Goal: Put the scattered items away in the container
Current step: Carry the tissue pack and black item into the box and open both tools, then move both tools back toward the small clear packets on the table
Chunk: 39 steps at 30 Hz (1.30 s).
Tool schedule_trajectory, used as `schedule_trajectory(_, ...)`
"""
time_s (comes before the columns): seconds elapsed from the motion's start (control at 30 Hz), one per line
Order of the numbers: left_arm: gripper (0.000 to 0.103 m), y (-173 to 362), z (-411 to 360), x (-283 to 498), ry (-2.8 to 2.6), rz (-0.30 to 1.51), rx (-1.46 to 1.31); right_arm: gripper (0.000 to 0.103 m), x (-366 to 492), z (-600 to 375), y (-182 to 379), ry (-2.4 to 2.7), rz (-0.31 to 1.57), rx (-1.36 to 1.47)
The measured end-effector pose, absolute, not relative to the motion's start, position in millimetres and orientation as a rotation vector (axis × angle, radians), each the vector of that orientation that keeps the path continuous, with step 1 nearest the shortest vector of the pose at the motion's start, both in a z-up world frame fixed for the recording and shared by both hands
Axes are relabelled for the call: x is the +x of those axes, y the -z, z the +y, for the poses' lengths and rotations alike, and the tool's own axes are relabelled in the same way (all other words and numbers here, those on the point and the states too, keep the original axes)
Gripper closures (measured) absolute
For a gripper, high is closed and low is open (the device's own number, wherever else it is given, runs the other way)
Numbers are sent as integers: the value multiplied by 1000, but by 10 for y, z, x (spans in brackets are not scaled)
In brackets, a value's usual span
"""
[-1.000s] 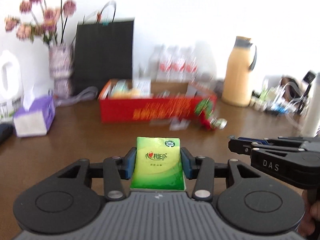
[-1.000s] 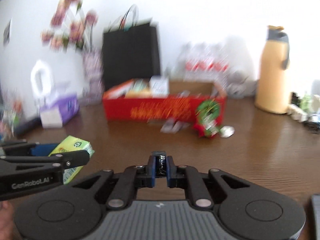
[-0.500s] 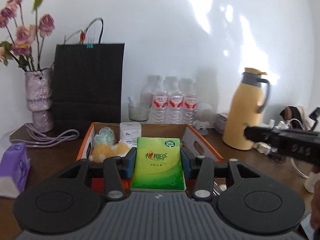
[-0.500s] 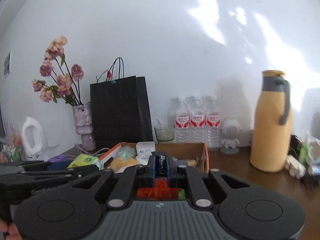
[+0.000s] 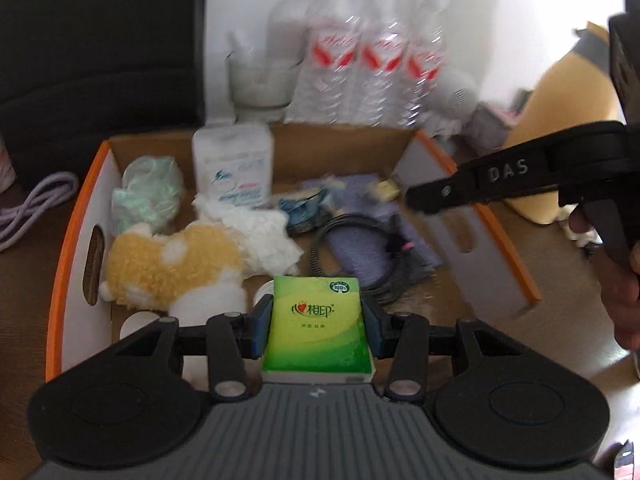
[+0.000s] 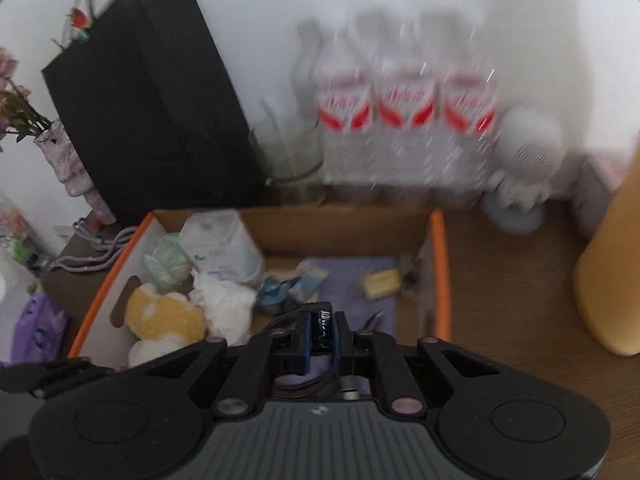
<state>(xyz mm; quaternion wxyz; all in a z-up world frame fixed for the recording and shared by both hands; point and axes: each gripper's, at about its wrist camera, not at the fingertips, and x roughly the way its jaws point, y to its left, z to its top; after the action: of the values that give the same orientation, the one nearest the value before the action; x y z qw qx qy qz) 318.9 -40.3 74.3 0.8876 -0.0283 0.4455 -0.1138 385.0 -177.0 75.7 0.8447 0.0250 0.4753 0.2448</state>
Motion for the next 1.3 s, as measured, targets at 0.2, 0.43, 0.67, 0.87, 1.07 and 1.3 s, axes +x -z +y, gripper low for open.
schedule_trajectory(0.2,50,-709,-386,3318,264,953,-86,78,4018,-1428,-410,-503,1108,-25)
schedule_trajectory(0.43,41,-924,-176,3354,170,932,-148,62,4047,-1536,-542,-483,1098,14)
schedule_trajectory(0.67,5,-1156,-65,3212,26,924,-163,45,3886,-1692,-871,-420,1081,-7)
schedule_trajectory(0.87,0,-1349,-134,2892,-44,814,-13,31,3459,-1703,-1084,-388,990,-89)
schedule_trajectory(1.07,0,-1552,-142,2494,-77,609,-13,30,2976,-1685,-1254,-355,805,-117)
schedule_trajectory(1.3,0,-1541,-182,1986,-15,354,-14,25,2222,-1754,-1246,-357,368,-56)
